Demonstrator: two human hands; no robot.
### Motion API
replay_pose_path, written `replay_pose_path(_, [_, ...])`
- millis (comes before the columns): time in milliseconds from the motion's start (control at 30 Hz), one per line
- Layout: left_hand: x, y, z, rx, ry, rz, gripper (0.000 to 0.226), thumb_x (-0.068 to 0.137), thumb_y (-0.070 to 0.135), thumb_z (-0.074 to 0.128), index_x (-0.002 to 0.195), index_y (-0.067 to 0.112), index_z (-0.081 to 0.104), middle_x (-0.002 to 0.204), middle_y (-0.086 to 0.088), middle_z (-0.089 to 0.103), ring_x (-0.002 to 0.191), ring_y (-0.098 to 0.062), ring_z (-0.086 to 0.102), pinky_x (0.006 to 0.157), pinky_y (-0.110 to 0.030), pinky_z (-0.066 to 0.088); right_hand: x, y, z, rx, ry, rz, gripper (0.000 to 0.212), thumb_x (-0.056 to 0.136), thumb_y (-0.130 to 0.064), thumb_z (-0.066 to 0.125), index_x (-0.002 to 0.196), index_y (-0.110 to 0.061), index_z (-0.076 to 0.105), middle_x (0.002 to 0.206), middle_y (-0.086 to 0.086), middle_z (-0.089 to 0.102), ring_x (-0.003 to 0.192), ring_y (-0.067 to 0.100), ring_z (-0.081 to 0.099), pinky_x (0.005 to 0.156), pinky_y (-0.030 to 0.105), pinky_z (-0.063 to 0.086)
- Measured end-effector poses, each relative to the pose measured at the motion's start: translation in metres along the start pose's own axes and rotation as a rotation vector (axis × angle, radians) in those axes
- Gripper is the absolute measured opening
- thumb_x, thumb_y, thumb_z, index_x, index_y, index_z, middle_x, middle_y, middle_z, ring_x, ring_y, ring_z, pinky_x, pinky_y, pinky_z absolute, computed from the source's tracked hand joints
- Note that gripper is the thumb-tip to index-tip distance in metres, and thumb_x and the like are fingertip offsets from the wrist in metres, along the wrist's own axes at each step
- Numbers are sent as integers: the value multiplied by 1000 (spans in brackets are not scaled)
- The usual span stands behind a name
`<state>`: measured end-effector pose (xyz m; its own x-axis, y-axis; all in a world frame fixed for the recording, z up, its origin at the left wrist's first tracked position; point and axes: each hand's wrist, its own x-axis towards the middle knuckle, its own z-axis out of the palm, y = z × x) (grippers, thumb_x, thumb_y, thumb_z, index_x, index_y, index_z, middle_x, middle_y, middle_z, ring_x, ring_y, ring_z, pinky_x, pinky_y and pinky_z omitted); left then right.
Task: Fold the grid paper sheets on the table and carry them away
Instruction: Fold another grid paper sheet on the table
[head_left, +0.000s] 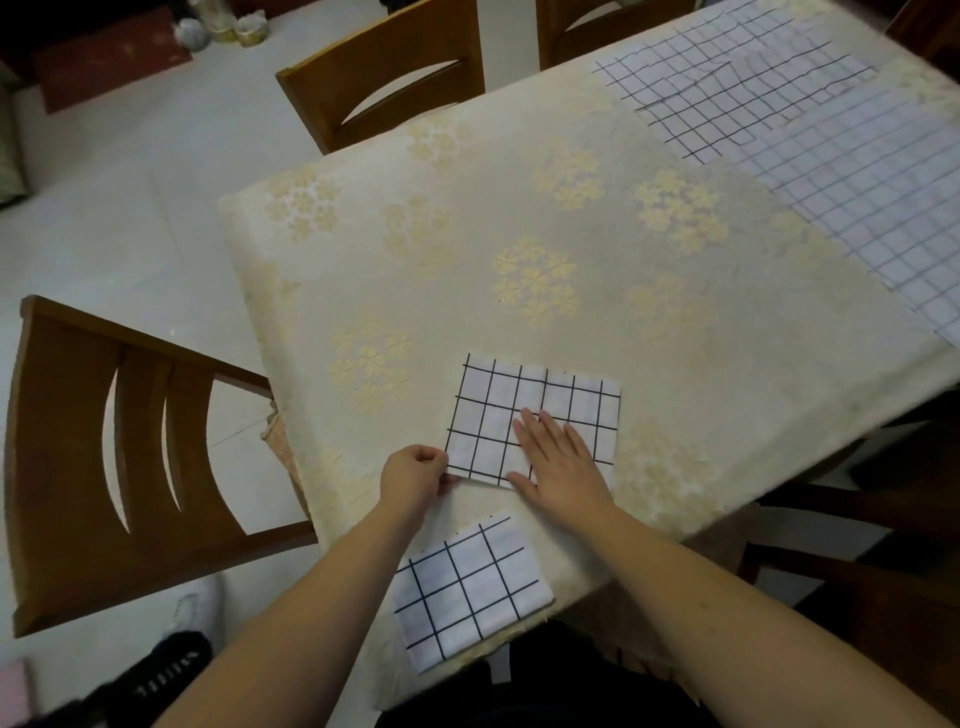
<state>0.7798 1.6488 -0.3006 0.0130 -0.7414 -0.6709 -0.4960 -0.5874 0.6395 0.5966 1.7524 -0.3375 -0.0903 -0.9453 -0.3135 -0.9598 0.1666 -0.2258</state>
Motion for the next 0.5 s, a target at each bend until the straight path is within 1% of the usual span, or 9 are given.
replay_pose_path(67, [1, 0, 1, 10, -2, 2, 10, 94, 11, 60, 89, 6, 67, 68, -9, 70, 61, -19, 69, 67, -31, 58, -2, 11, 0, 0, 2, 32, 73, 95, -65, 11, 154, -27, -10, 160, -6, -19, 148, 15, -17, 117, 35, -16])
replay_pose_path(100, [1, 0, 1, 13, -2, 4, 10, 94, 11, 60, 88, 7, 67, 68, -9, 70, 61, -18, 68, 68, -31, 58, -3, 17, 0, 3, -1, 51, 72, 95, -65, 11, 153, -29, -13, 159, -6, -23, 147, 14, -21, 117, 35, -17])
replay_pose_path(167, [0, 1, 1, 20, 1, 12, 10, 94, 11, 59, 88, 8, 66, 69, -9, 71, 59, -15, 68, 64, -27, 56, -7, 31, -3, 19, 13, 96, 72, 96, -66, 12, 152, -31, -15, 158, -6, -27, 145, 12, -25, 116, 35, -18])
replay_pose_path(233, [0, 1, 0, 8, -3, 6, 9, 95, 10, 59, 89, 8, 65, 71, -11, 70, 58, -16, 68, 62, -27, 56, -10, 46, -6, 14, 32, 131, 72, 95, -66, 11, 154, -31, -12, 160, -6, -23, 146, 13, -23, 117, 36, -17])
replay_pose_path(333, [1, 3, 1, -31, -24, -30, 9, 95, 10, 59, 92, 5, 65, 73, -14, 70, 62, -21, 69, 67, -33, 60, -10, 65, -15, -1, 46, 186, 74, 93, -63, 7, 157, -26, 4, 164, -1, -4, 150, 17, -7, 118, 37, -12])
replay_pose_path(400, [1, 4, 2, -70, -31, -57, 12, 95, 14, 60, 94, 3, 66, 75, -14, 71, 66, -24, 71, 72, -38, 61, -3, 72, -27, 49, 86, 248, 74, 93, -60, 9, 155, -22, 19, 163, 2, 15, 150, 22, 9, 119, 40, -1])
replay_pose_path(467, [-1, 5, 0, -127, -57, -95, 18, 95, 21, 61, 96, 3, 65, 81, -14, 71, 73, -27, 73, 74, -39, 61, 11, 76, -41, 119, 165, 292, 66, 95, -54, 21, 148, -18, 37, 153, 6, 37, 142, 27, 28, 115, 43, 15])
replay_pose_path(500, [-2, 6, -2, -158, -89, -122, 21, 96, 25, 61, 96, 5, 65, 83, -15, 72, 76, -28, 73, 72, -37, 60, 20, 77, -47, 143, 196, 294, 58, 97, -49, 31, 144, -17, 43, 147, 6, 44, 137, 29, 33, 112, 43, 20])
